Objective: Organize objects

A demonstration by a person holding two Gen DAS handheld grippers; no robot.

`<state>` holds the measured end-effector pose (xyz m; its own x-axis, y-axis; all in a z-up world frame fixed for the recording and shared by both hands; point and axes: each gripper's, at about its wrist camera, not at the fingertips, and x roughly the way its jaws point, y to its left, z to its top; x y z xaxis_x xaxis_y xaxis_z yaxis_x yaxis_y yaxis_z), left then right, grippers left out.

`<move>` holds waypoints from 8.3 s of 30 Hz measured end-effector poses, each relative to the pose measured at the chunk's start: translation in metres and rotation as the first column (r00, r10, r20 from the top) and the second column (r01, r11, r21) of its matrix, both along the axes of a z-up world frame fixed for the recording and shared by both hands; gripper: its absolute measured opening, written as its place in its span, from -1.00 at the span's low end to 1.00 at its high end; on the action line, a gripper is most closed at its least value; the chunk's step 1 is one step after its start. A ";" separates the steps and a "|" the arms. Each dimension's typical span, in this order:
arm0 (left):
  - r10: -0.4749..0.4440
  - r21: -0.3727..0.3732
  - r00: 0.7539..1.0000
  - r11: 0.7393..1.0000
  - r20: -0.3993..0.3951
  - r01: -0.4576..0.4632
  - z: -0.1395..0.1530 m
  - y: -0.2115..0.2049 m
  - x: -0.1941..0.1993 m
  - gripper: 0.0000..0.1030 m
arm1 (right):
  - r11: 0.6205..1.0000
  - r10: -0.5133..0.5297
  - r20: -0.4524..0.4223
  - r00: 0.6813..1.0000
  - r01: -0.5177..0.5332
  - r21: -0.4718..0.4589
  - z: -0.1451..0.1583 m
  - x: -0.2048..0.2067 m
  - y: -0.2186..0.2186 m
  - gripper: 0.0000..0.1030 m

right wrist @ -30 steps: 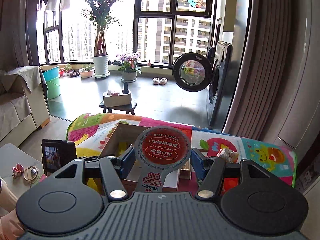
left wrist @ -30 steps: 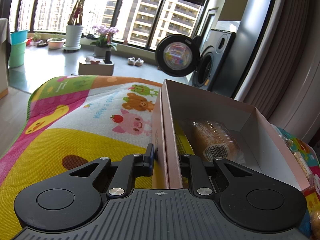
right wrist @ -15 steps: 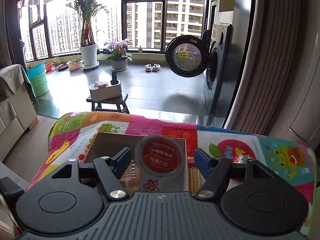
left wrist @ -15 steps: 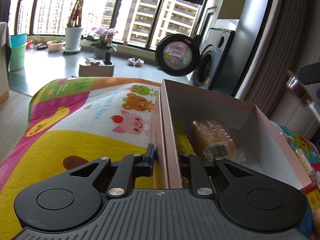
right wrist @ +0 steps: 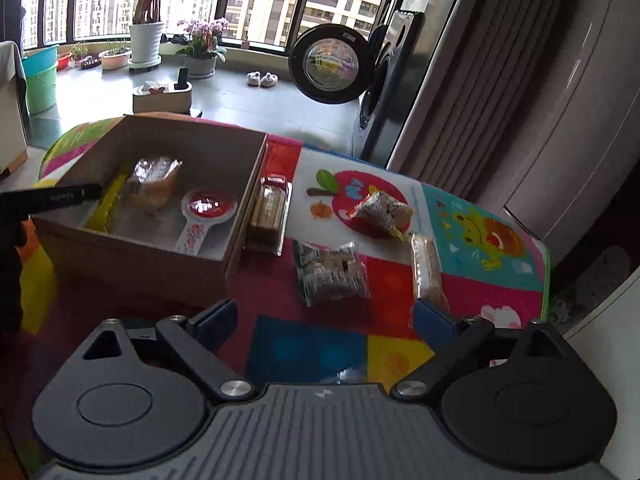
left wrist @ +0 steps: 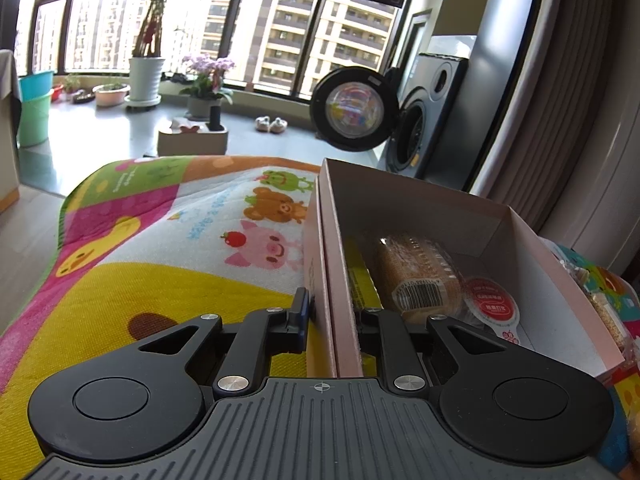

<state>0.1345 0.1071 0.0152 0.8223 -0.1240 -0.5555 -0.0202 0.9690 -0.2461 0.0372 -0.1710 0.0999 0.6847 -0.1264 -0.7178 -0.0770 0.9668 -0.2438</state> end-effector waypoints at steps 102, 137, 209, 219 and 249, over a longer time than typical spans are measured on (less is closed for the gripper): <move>-0.006 0.037 1.000 0.999 -0.010 0.006 -0.004 -0.007 -0.004 -0.70 | 0.934 0.031 -0.237 0.971 0.056 0.354 -0.051 0.186 -0.055 -0.05; -0.005 0.025 1.000 1.000 -0.007 0.005 -0.004 -0.004 -0.003 -0.69 | 0.969 0.197 -0.179 0.964 -0.164 0.183 -0.057 -0.048 0.014 -0.30; -0.005 0.034 1.000 0.999 -0.005 0.006 -0.003 -0.005 -0.004 -0.70 | 0.924 0.103 0.233 0.967 -0.180 0.338 0.143 0.040 0.070 -0.40; -0.008 0.032 1.000 0.999 -0.008 0.008 -0.004 -0.004 -0.004 -0.69 | 0.972 0.037 0.123 0.992 -0.065 0.228 0.058 0.010 0.043 0.35; -0.004 0.052 1.000 0.999 -0.001 0.004 -0.005 -0.007 -0.004 -0.70 | 0.905 -0.116 -0.146 0.982 0.165 0.391 -0.028 -0.005 -0.040 1.00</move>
<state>0.1305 0.1005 0.0106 0.8214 -0.0981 -0.5618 -0.0163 0.9806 -0.1951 0.0325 -0.2111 0.0722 0.5898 0.0991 -0.8015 0.0628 0.9838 0.1678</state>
